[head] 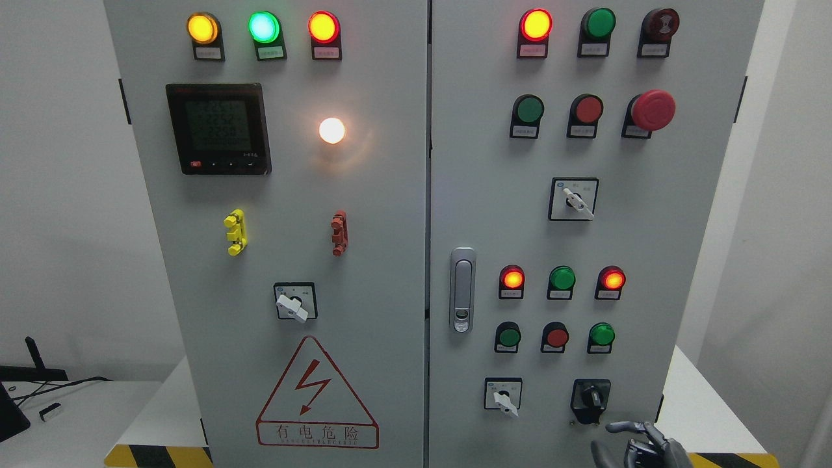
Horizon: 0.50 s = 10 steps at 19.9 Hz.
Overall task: Trip black knob to open circuit
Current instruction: 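Raise the right hand from below toward the black rotary knob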
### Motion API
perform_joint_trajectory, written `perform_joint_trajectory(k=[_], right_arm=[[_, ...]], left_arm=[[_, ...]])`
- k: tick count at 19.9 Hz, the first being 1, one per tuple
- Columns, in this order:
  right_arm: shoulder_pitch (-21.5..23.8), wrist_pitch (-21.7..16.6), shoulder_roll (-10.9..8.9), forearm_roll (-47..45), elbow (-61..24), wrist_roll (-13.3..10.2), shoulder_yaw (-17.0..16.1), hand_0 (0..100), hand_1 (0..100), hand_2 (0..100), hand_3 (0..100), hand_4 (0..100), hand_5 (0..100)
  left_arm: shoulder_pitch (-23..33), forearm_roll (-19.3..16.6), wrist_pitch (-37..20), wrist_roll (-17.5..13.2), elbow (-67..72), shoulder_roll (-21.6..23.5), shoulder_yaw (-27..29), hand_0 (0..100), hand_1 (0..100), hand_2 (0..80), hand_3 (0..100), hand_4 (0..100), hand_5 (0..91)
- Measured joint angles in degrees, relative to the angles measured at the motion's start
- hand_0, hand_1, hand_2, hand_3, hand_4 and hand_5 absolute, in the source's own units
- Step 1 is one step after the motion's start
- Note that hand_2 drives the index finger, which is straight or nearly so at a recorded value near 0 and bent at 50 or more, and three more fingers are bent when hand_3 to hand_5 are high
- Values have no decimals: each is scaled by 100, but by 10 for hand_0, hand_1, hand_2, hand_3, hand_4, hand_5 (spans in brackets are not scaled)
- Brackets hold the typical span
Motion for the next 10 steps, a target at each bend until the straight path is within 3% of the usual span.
perform_joint_trajectory(k=[10], right_arm=[[-229, -179, -64, 103, 366, -35, -42, 227, 753, 443, 1000, 1000, 958]], left_arm=[[0, 0, 0, 0, 0, 0, 0, 120, 389, 0, 0, 0, 0]])
